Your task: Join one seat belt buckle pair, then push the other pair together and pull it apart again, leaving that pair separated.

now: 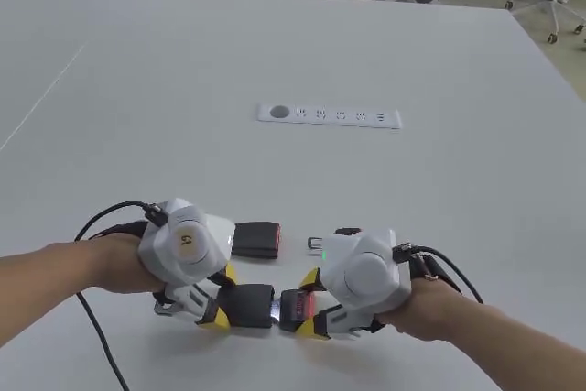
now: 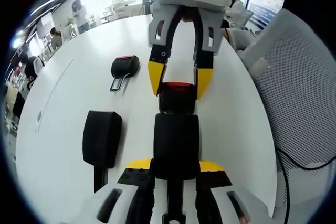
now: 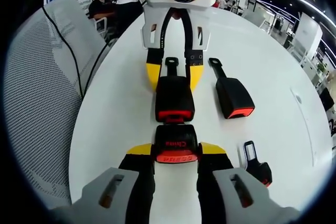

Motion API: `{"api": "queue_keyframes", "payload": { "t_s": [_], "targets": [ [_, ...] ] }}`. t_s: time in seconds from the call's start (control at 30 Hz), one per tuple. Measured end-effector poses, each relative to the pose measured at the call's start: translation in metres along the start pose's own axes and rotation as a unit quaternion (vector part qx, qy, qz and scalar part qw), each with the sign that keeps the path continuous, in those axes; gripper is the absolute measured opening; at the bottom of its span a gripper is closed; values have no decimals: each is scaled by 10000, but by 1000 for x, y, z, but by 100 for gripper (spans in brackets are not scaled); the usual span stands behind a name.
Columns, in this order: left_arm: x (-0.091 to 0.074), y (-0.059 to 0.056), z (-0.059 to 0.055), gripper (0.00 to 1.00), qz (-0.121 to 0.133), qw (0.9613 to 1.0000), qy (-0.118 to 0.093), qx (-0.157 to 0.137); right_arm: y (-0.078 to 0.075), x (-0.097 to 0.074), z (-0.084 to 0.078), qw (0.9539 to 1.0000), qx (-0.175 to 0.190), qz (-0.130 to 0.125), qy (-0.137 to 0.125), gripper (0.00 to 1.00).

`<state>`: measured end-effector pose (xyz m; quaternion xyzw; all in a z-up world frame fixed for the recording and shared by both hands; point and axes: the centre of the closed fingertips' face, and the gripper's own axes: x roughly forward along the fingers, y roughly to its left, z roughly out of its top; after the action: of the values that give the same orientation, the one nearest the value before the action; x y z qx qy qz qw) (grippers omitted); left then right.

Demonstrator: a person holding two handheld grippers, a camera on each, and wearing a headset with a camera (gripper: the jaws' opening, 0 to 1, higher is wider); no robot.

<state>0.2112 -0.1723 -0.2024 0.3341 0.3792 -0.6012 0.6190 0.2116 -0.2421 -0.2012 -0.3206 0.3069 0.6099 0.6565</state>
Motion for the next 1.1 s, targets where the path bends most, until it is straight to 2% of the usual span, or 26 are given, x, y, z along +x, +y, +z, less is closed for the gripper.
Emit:
{"api": "queue_keyframes", "payload": {
  "t_s": [0.1,0.13,0.17,0.2,0.27,0.37,0.6,0.7,0.87,1.1],
  "targets": [
    [0,0,0,29,12,10000,-18,12,1,2,1,10000,21,-4,14,28],
    [0,0,-1,29,14,10000,41,17,-1,-1,-3,9997,108,-132,149,28],
    [0,1,2,29,10,10000,-42,68,1,-3,5,9999,-59,-84,-15,28],
    [-1,1,-1,29,23,10000,18,36,6,-9,6,10000,7,-67,12,28],
    [-1,4,-2,29,23,10000,-5,27,7,-8,5,10000,16,-68,21,28],
    [-1,4,-3,29,29,10000,17,39,4,-4,2,10000,17,-61,25,28],
    [0,4,-3,29,61,10000,17,9,7,-5,3,10000,21,-56,67,28],
    [1,4,-5,30,69,9999,78,25,6,-5,1,9999,-10,-75,69,28],
    [0,3,-5,30,38,9999,105,79,6,-6,-1,9999,-108,-96,-80,28],
    [0,-1,-3,30,35,9999,59,120,3,-2,1,9998,-146,-28,-127,28]
  ]
}}
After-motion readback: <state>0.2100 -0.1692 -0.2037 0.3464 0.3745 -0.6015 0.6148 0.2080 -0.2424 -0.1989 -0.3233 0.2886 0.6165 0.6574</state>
